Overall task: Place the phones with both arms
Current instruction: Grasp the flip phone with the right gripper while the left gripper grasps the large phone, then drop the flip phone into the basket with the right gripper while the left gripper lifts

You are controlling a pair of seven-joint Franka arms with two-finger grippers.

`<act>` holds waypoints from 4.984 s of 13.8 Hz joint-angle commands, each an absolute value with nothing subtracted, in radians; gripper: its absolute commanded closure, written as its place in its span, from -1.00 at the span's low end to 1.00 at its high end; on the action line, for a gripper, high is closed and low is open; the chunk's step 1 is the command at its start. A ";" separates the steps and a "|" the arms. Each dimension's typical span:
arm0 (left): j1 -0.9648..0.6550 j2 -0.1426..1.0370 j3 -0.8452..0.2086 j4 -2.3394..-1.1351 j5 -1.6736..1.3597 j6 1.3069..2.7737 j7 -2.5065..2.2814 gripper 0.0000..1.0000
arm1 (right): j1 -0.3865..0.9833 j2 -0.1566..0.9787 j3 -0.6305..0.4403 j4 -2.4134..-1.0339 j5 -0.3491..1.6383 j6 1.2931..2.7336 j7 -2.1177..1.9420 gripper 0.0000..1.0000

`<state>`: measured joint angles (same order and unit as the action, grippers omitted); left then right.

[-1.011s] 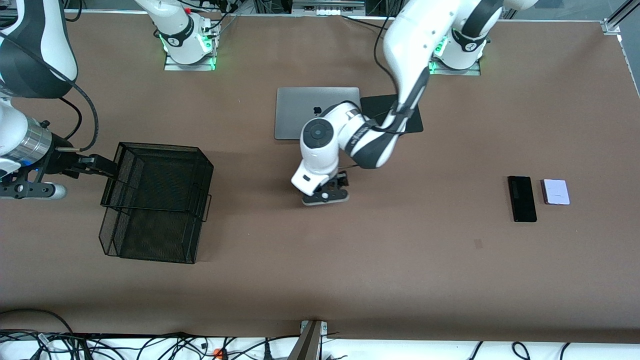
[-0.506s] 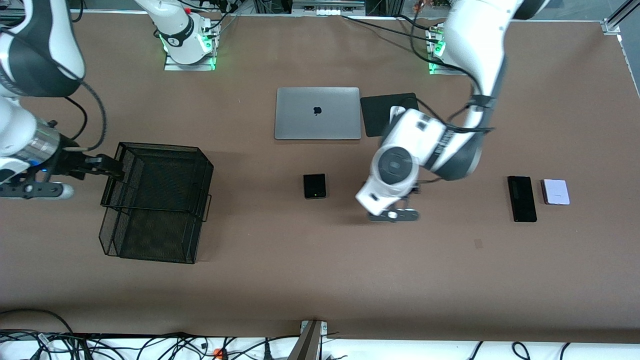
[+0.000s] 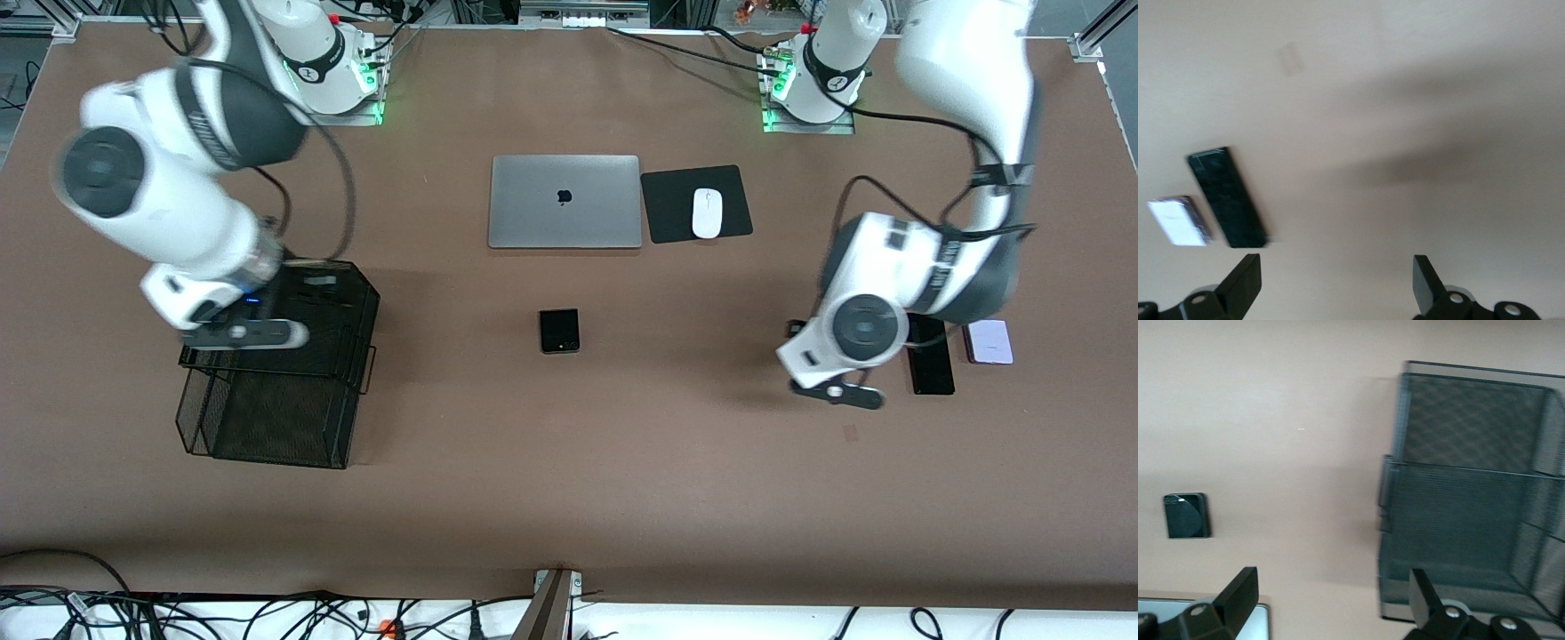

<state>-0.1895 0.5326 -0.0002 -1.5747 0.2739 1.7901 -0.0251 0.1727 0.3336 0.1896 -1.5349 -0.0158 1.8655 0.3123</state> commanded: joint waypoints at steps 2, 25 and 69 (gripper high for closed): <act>0.001 0.436 -0.018 -1.759 0.311 1.990 0.172 -1.00 | 0.279 0.441 0.183 -1.531 0.031 2.000 0.348 -1.00; 0.281 0.538 -0.025 -2.098 0.112 2.697 0.107 -1.00 | 0.580 0.896 0.166 -1.378 -0.080 2.391 0.663 -1.00; -0.207 0.598 -0.063 -1.612 0.043 2.120 -0.391 1.00 | 0.491 0.222 -0.472 -2.017 0.010 2.215 -0.040 0.90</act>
